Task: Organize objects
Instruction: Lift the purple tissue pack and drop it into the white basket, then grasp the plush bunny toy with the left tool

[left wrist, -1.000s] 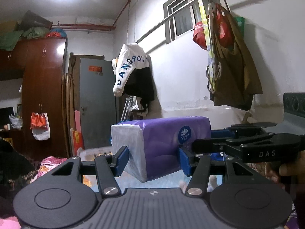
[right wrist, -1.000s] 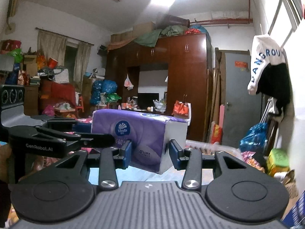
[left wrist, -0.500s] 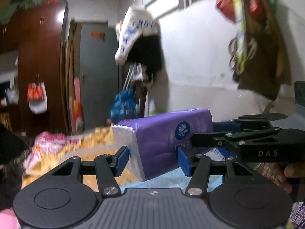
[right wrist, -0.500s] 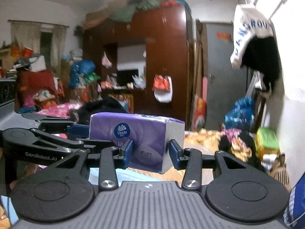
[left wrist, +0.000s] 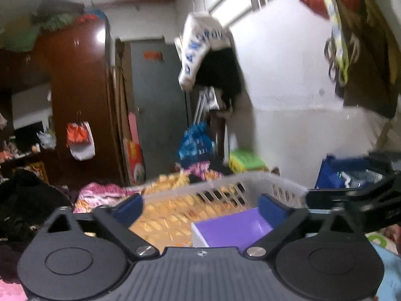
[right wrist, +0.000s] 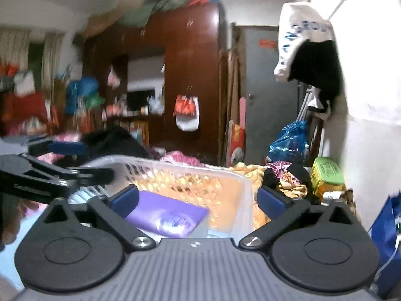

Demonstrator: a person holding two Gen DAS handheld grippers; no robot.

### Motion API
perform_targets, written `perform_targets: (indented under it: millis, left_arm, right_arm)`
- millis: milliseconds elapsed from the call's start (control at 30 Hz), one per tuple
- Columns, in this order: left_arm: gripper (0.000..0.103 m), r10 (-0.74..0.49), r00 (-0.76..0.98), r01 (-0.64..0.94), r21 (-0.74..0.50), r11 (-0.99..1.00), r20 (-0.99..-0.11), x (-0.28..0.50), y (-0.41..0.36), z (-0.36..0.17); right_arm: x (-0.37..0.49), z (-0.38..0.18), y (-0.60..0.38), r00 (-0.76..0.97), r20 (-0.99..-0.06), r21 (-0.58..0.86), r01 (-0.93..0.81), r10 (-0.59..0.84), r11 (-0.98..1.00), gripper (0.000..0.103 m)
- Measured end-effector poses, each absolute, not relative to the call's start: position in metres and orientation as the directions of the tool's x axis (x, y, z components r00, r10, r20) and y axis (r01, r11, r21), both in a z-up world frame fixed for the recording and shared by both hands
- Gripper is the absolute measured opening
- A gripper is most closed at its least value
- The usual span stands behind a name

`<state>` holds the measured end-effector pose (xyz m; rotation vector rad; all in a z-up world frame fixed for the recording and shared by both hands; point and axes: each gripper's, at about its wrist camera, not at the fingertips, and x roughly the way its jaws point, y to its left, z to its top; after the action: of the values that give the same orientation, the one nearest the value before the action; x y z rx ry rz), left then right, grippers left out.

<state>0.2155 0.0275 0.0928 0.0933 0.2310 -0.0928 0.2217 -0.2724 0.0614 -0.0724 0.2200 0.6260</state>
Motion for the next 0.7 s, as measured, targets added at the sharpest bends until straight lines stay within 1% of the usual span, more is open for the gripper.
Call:
perform_targets:
  millis: [67, 167, 333, 400, 467, 500, 533, 600, 700]
  left_arm:
    - [0.103, -0.103, 0.965, 0.114, 0.032, 0.993, -0.241, 0.193, 0.034, 0.095]
    - [0.103, -0.15, 0.951, 0.147, -0.032, 0.989, -0.27, 0.157, 0.038, 0.087]
    - [0.103, -0.231, 0.941, 0.217, -0.083, 0.973, -0.249, 0.102, 0.032, 0.056]
    - [0.103, -0.247, 0.94, 0.222, -0.13, 0.966, -0.237, 0.086, 0.031, 0.042]
    - [0.103, -0.259, 0.939, 0.224, -0.167, 0.96, -0.225, 0.08, 0.031, 0.034]
    - [0.103, -0.256, 0.94, 0.222, -0.165, 0.961, -0.225, 0.082, 0.03, 0.032]
    - [0.103, -0.239, 0.943, 0.208, -0.153, 0.966, -0.23, 0.085, 0.029, 0.032]
    - [0.103, -0.21, 0.953, 0.177, -0.162, 0.971, -0.219, 0.088, 0.033, 0.029]
    - [0.103, -0.237, 0.943, 0.197, -0.183, 0.963, -0.234, 0.091, 0.038, 0.022]
  right_arm:
    - [0.198, 0.059, -0.292, 0.778, -0.195, 0.053, -0.6, 0.598, 0.798, 0.103]
    - [0.164, 0.05, -0.312, 0.77, -0.172, 0.092, -0.608, 0.614, 0.788, 0.103]
    - [0.119, 0.018, -0.328, 0.797, -0.137, 0.096, -0.581, 0.589, 0.808, 0.103]
    - [0.112, 0.009, -0.332, 0.803, -0.122, 0.113, -0.572, 0.583, 0.812, 0.103]
    - [0.109, 0.004, -0.335, 0.805, -0.103, 0.137, -0.57, 0.585, 0.81, 0.103]
    - [0.11, 0.004, -0.333, 0.802, -0.115, 0.138, -0.572, 0.587, 0.809, 0.103]
    - [0.113, 0.007, -0.329, 0.799, -0.127, 0.122, -0.575, 0.587, 0.809, 0.103]
    - [0.116, 0.011, -0.325, 0.811, -0.113, 0.101, -0.565, 0.574, 0.819, 0.103]
    - [0.122, 0.012, -0.323, 0.802, -0.122, 0.109, -0.575, 0.585, 0.811, 0.103]
